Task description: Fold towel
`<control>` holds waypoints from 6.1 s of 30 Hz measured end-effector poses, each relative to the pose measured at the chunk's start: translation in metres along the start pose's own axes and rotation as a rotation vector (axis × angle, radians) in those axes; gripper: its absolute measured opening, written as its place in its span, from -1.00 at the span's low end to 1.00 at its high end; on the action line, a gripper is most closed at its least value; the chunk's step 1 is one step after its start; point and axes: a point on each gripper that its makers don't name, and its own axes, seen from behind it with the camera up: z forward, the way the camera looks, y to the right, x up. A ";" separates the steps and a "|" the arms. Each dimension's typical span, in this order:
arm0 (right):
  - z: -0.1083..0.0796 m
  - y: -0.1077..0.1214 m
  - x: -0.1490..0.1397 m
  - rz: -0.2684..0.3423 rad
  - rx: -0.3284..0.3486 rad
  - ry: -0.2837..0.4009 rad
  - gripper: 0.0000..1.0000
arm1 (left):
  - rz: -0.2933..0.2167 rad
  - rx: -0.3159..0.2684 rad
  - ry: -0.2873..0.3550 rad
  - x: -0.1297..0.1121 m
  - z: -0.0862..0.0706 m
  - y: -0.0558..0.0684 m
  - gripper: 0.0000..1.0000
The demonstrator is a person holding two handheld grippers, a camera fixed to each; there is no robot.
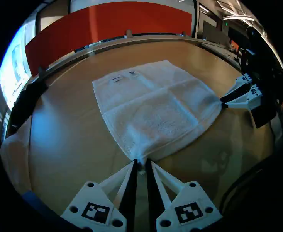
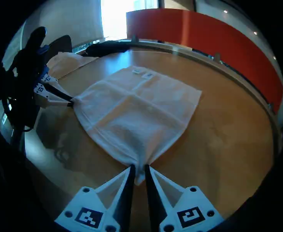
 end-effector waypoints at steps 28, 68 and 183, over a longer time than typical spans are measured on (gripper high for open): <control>-0.031 0.001 0.039 -0.008 0.022 0.051 -0.70 | -0.122 -0.005 0.021 0.035 -0.027 -0.003 -0.71; -0.140 -0.029 0.086 0.032 0.048 0.104 -0.71 | -0.228 -0.088 -0.045 0.055 -0.129 0.037 -0.71; -0.039 0.054 0.046 0.087 -0.146 -0.010 0.67 | -0.343 0.106 -0.085 0.025 -0.038 -0.040 0.56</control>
